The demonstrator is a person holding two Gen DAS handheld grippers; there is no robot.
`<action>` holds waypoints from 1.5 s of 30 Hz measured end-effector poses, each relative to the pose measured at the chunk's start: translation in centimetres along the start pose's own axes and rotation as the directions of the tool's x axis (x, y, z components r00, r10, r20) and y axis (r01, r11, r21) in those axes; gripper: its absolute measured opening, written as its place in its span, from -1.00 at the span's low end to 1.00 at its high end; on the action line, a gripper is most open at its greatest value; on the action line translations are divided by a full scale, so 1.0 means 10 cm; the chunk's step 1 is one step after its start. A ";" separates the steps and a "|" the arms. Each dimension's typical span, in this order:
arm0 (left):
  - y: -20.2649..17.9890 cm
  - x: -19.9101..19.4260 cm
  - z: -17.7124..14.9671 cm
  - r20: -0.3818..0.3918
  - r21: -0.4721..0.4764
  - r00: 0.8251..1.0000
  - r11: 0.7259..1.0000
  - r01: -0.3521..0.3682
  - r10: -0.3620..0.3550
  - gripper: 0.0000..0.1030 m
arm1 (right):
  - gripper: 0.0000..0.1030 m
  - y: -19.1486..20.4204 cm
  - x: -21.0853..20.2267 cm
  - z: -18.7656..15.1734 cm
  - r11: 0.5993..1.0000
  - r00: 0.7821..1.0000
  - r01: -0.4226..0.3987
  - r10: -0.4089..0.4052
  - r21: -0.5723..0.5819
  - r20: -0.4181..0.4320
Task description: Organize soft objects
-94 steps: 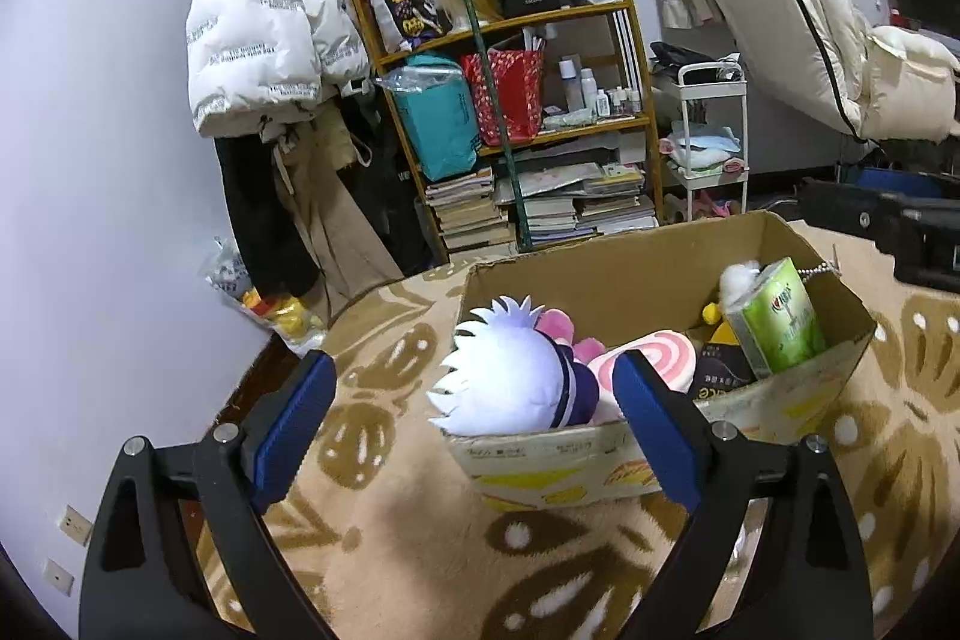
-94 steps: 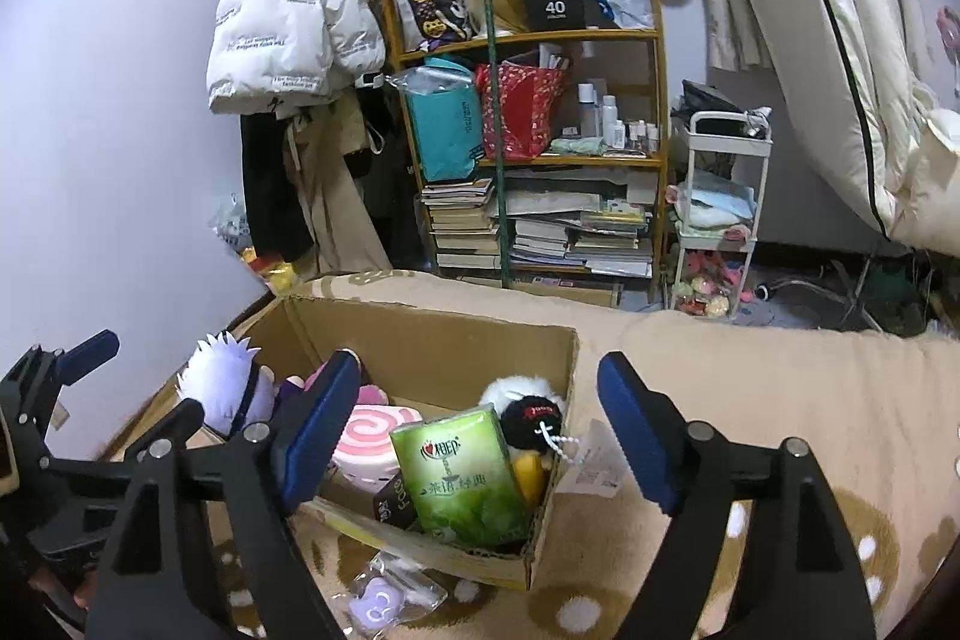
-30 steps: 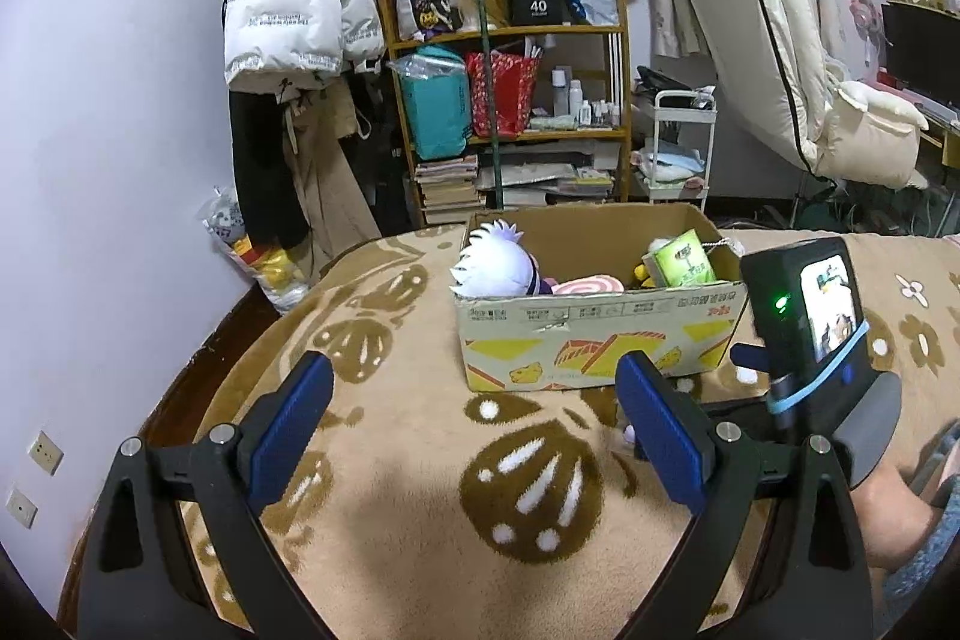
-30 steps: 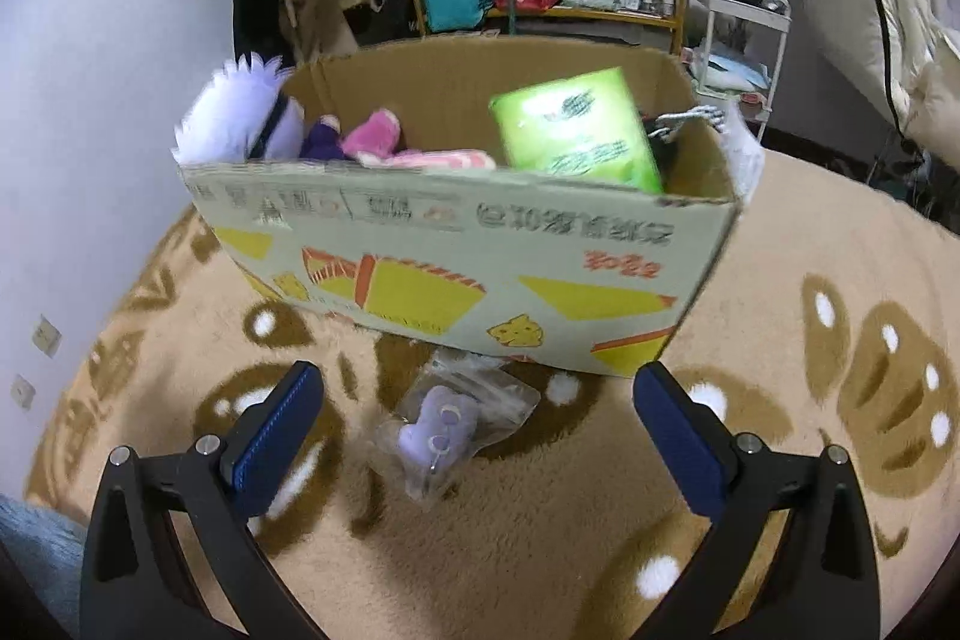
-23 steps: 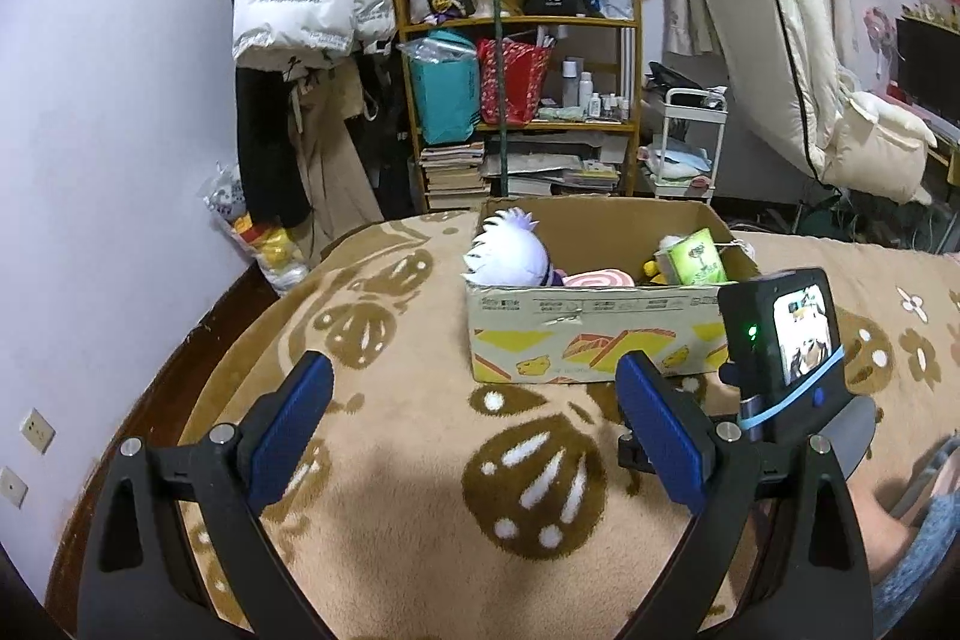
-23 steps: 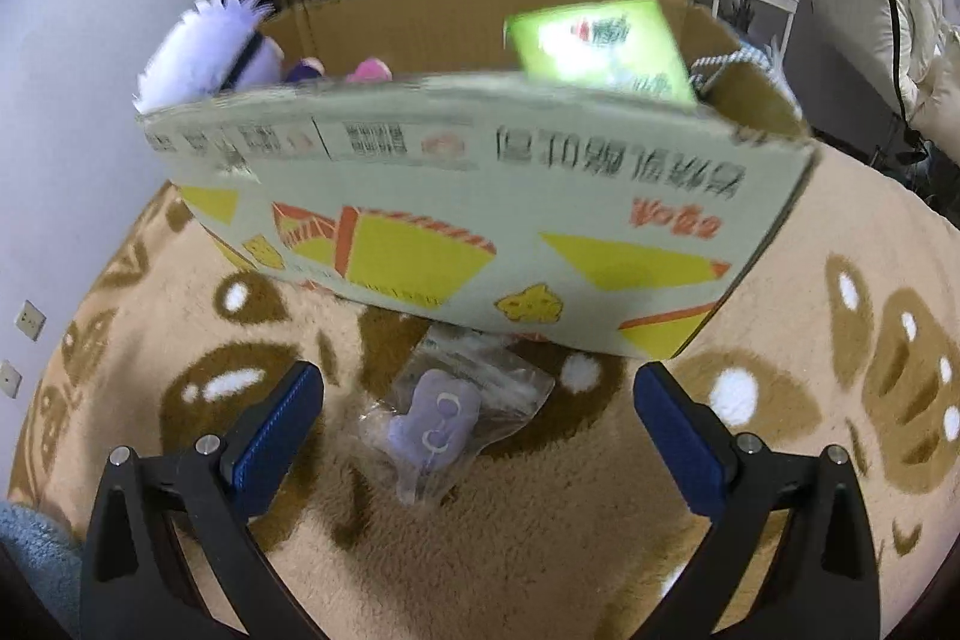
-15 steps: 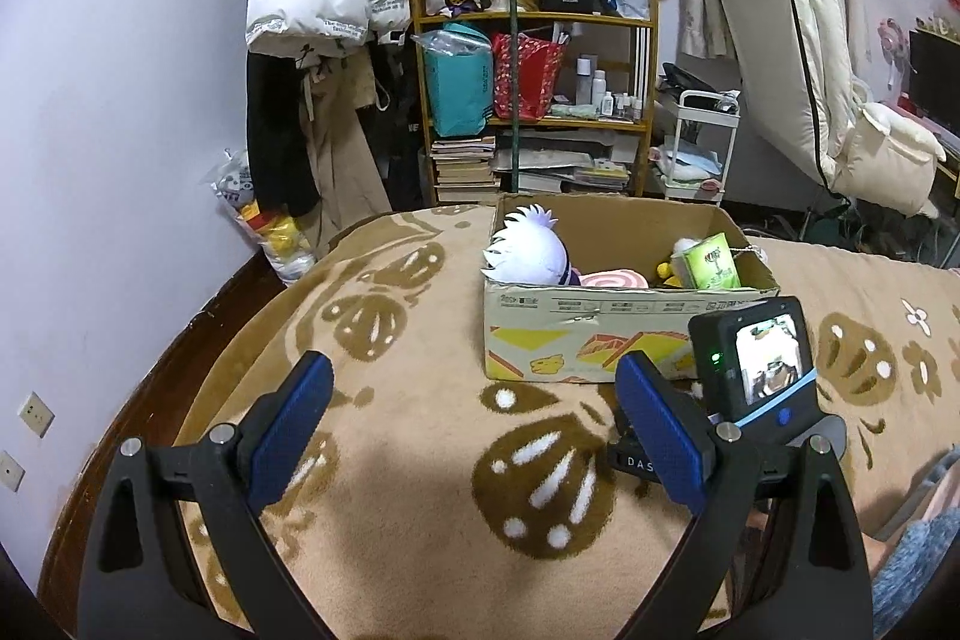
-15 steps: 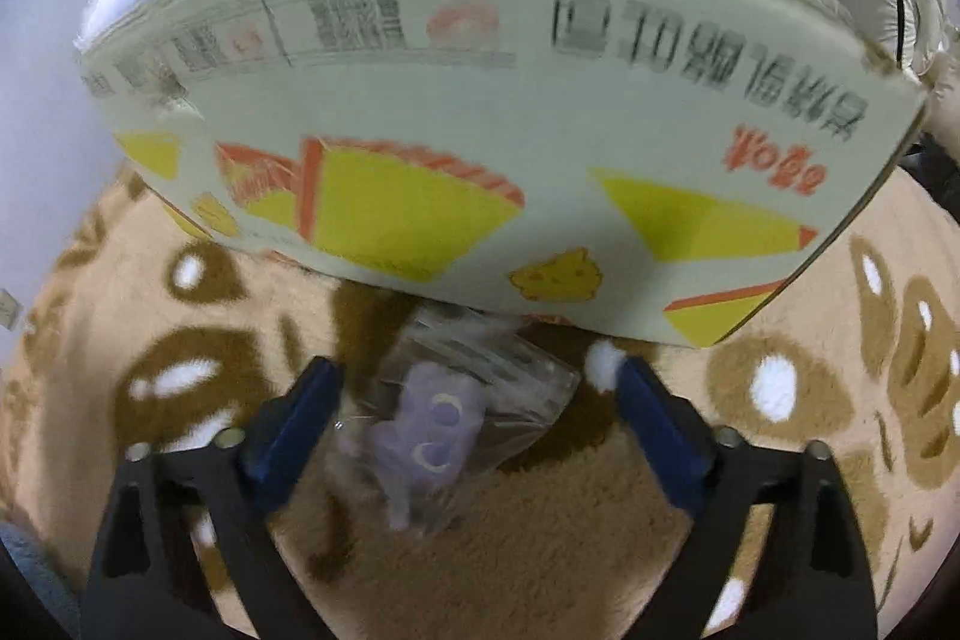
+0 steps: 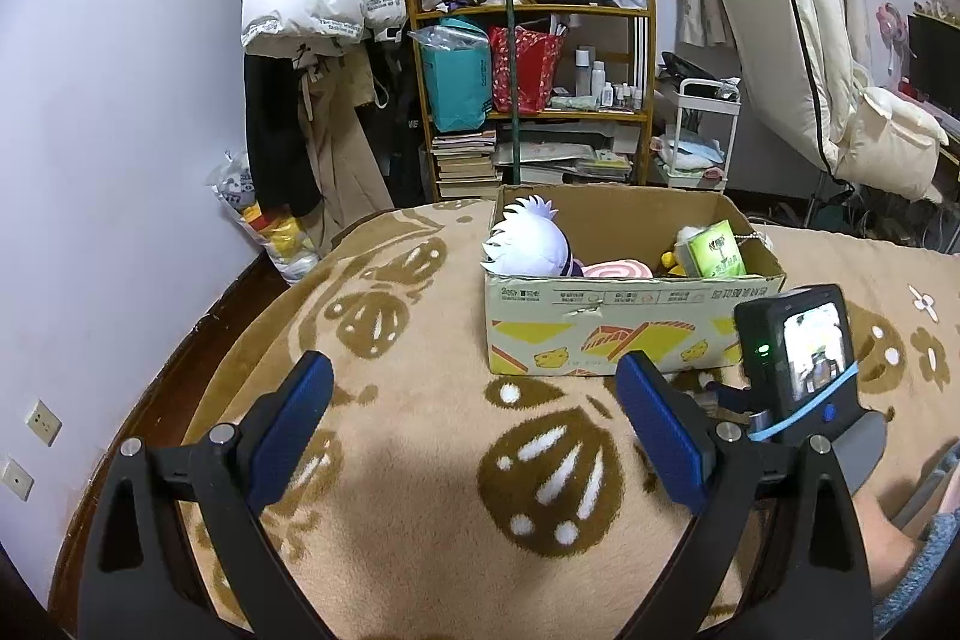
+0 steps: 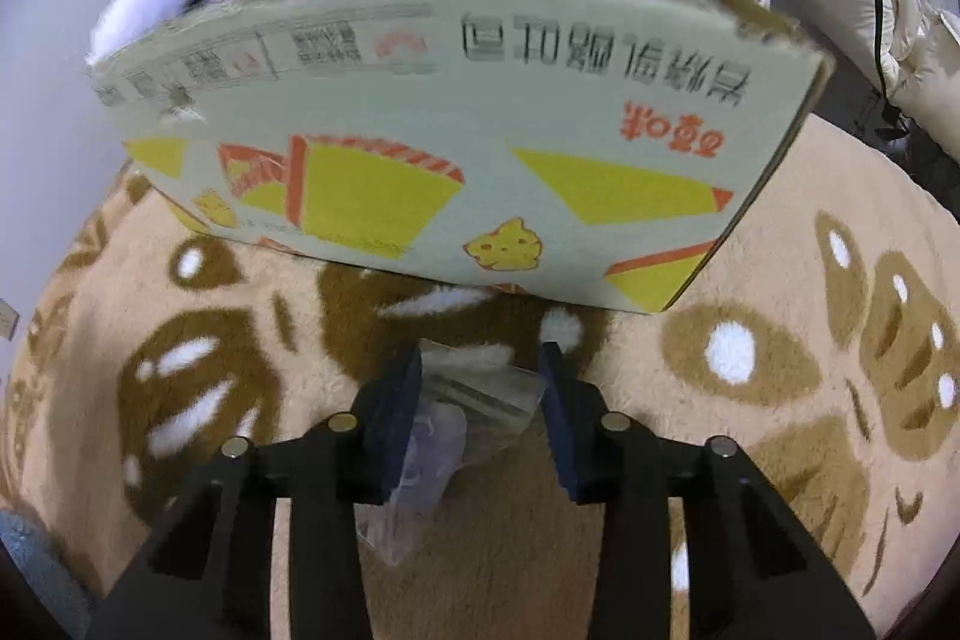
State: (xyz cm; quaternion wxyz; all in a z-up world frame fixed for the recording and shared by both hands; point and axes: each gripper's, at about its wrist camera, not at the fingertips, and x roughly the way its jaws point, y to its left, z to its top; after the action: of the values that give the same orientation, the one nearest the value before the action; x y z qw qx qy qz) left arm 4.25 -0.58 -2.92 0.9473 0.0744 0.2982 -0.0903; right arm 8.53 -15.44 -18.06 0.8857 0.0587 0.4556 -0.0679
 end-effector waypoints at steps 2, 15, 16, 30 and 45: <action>-0.01 0.00 0.00 -0.001 0.004 1.000 1.000 -0.003 0.003 0.83 | -0.61 -0.03 -0.08 -0.01 0.999 0.999 -0.034 0.033 0.026 0.012; 0.01 -0.03 -0.01 0.008 -0.008 1.000 1.000 -0.004 0.004 0.83 | -0.95 -0.10 -0.50 0.00 0.989 0.985 -0.145 0.141 0.040 0.097; 0.02 -0.03 0.00 0.009 -0.012 1.000 1.000 -0.004 0.005 0.83 | -0.95 -0.08 -0.58 0.03 0.990 0.983 -0.139 0.133 0.038 0.129; 0.04 -0.01 0.01 0.013 -0.010 1.000 1.000 -0.013 0.013 0.83 | -0.95 -0.04 -1.39 0.43 0.983 0.909 -0.183 0.165 0.011 0.382; -0.04 -0.08 0.00 0.093 -0.001 0.993 0.997 -0.075 0.075 0.83 | -0.95 -0.05 -1.45 1.24 0.984 0.849 -0.174 0.170 -0.039 0.500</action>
State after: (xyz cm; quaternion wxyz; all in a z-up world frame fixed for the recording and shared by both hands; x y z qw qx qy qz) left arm 3.51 -0.92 -2.47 0.9628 0.0824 0.2508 -0.0585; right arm 10.02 -16.99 0.94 0.9757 0.0829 0.2028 -0.0031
